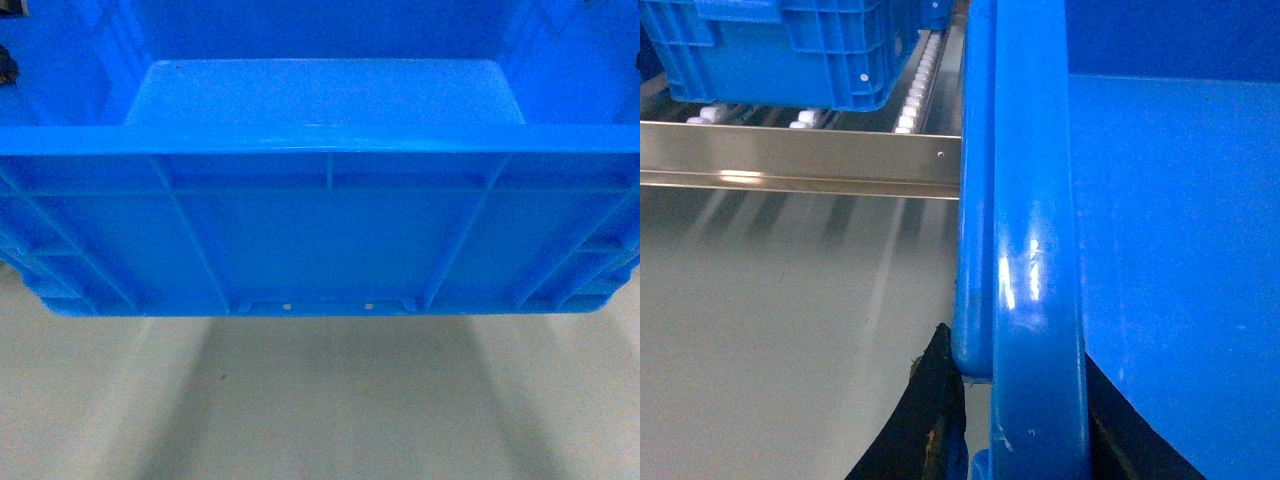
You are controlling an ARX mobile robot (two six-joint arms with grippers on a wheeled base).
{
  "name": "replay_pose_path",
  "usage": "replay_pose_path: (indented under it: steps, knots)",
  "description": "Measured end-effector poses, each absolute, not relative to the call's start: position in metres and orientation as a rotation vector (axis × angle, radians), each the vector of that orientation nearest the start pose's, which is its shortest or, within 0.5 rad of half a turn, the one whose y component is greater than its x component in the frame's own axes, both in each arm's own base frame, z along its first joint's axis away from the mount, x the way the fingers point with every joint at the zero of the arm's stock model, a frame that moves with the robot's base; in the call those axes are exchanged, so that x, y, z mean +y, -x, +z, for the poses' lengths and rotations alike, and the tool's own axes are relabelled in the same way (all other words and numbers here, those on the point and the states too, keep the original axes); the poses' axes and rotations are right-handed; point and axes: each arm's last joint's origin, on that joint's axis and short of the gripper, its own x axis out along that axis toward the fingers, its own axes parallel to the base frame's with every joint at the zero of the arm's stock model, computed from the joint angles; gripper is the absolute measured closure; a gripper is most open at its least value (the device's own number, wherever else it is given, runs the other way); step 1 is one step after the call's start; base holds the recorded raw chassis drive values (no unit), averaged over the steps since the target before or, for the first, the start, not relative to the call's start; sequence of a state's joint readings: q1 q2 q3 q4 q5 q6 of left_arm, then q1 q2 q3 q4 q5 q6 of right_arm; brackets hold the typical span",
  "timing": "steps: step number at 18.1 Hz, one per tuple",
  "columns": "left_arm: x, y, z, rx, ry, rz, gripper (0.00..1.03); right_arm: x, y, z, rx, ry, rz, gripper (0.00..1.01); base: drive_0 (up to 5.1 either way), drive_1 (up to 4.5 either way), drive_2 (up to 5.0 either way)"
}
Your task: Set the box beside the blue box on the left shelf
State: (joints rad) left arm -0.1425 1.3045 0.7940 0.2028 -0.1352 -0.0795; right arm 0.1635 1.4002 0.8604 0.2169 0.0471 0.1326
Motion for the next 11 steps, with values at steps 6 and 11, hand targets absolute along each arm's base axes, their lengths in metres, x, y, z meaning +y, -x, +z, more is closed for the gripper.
replay_pose_path:
  steps: [6,11]
  knots:
    - [-0.0367,-0.2832,0.2617,0.304,0.036,0.005,0.86,0.0488,-0.304,0.2586,0.328,-0.097,0.094,0.8,0.0,0.0,0.0]
    - [-0.0367,-0.2831,0.2616,0.305,0.036,0.005,0.86,0.0488,-0.3039,0.2586,0.329,-0.097,0.094,0.8,0.0,0.0,0.0]
